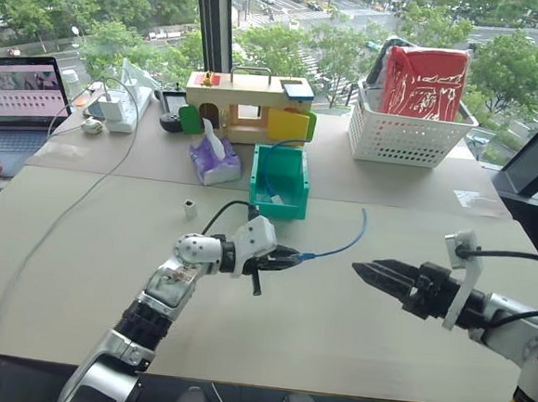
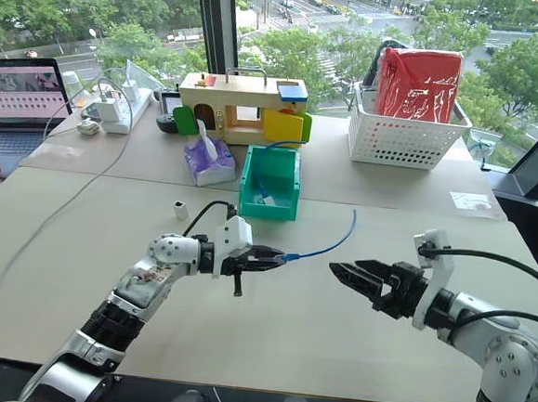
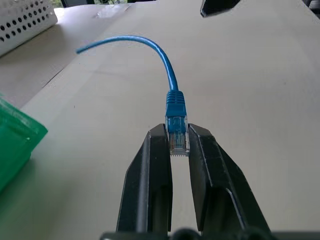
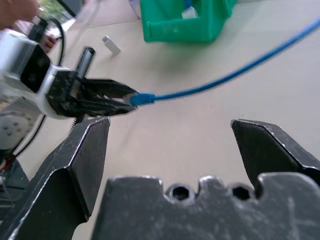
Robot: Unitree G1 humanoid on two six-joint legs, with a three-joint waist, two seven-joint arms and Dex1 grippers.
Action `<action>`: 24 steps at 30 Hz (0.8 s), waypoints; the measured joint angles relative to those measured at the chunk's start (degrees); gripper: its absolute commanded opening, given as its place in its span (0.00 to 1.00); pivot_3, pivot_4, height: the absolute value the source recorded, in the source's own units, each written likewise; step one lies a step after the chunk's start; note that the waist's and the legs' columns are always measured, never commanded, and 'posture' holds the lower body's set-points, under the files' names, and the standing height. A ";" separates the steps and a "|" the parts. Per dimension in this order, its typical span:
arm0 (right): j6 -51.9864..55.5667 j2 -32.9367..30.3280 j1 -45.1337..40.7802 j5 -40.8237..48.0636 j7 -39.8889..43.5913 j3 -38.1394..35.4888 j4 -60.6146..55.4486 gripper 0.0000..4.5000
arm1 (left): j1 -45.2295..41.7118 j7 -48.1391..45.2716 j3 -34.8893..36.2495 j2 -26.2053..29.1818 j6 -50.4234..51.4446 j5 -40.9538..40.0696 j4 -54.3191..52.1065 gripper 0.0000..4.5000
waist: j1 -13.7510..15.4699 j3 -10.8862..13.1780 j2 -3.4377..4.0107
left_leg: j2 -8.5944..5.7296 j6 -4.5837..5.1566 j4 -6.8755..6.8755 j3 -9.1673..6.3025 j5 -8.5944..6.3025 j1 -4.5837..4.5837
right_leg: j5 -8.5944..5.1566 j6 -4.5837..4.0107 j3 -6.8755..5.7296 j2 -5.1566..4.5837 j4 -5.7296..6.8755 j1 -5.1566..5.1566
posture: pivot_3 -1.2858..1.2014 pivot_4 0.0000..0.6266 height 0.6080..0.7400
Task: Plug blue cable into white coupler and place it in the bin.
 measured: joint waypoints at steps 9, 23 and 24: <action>3.59 27.72 8.80 9.49 -19.98 -6.84 -6.85 1.00 | 4.14 1.04 -1.10 -0.59 5.68 -2.52 -6.67 0.01 | -0.55 -0.05 0.23 | -0.04 -0.01 0.06 -0.04 0.01 -0.09 | -0.19 0.32 0.00 -0.04 0.05 -0.04 | 0.52 0.24 0.94; -15.30 27.09 15.90 38.71 -48.44 3.33 -0.60 1.00 | 5.75 4.24 -0.66 -0.38 8.28 -3.24 -9.13 0.01 | -1.71 -0.08 0.28 | -0.02 0.00 -0.01 -0.08 0.01 -0.03 | -0.27 0.38 0.00 -0.01 0.03 -0.01 | 0.52 0.24 0.94; -17.46 26.75 16.62 40.92 -50.15 5.88 -0.26 1.00 | 5.78 4.47 -0.58 -0.39 8.51 -3.30 -9.40 0.01 | -1.93 -0.08 0.28 | -0.02 0.00 -0.01 -0.08 0.01 -0.04 | -0.27 0.39 0.00 -0.01 0.03 -0.01 | 0.52 0.24 0.94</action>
